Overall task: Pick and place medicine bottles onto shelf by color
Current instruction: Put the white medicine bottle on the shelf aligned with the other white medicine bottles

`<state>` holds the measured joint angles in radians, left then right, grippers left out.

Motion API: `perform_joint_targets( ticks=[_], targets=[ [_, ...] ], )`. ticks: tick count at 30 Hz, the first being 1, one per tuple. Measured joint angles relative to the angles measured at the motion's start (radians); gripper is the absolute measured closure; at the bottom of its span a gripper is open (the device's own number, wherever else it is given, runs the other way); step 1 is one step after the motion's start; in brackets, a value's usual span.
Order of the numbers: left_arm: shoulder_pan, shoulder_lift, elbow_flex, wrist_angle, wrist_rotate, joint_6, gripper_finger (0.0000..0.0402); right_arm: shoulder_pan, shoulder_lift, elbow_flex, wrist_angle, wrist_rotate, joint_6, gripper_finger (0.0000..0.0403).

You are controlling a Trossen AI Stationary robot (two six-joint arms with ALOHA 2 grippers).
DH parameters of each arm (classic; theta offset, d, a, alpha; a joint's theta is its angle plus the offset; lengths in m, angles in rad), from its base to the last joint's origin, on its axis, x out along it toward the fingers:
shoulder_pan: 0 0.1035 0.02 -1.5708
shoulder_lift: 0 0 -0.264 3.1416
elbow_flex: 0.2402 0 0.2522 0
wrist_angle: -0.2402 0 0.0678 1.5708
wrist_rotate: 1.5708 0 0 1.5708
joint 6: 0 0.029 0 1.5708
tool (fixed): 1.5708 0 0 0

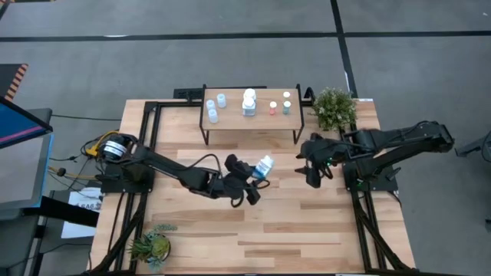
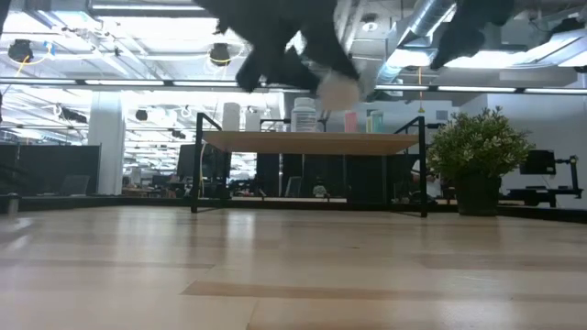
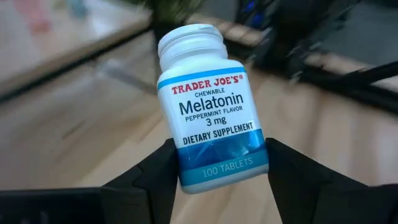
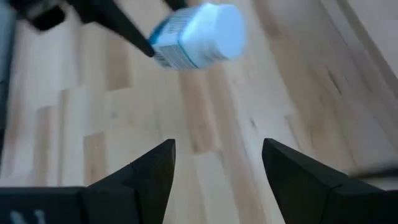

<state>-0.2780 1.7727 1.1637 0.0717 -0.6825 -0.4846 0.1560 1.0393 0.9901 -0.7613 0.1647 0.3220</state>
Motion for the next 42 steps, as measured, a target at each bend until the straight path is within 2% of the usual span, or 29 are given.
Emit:
perform_joint_targets(
  ticks=[4,8,13,17,22,29,42],
  targets=[
    [-0.028,-0.044,0.0,0.067,0.006,0.067,0.0212,0.023,0.0,0.0,0.078,-0.069,-0.123,0.0138],
    [-0.051,-0.085,0.0,0.08,0.007,0.103,0.0215,0.027,0.0,0.0,0.185,-0.141,-0.171,0.0138],
    [-0.072,-0.103,0.001,0.082,0.02,0.14,0.0213,0.023,0.0,0.0,0.3,-0.144,-0.214,0.0138],
    [-0.088,-0.104,0.001,0.146,0.05,0.177,0.0214,0.011,0.0,0.0,0.345,-0.147,-0.218,0.0137],
    [-0.102,-0.104,0.001,0.195,0.089,0.212,0.0214,0.01,0.0,0.0,0.356,-0.202,-0.219,0.0137],
    [-0.103,-0.104,0.001,0.217,0.138,0.235,0.0213,0.005,0.014,0.0,0.436,-0.344,-0.197,0.0137],
    [-0.103,-0.106,0.005,0.231,0.143,0.249,0.0212,-0.026,0.065,0.0,0.486,-0.362,-0.192,0.0137]
  ],
)
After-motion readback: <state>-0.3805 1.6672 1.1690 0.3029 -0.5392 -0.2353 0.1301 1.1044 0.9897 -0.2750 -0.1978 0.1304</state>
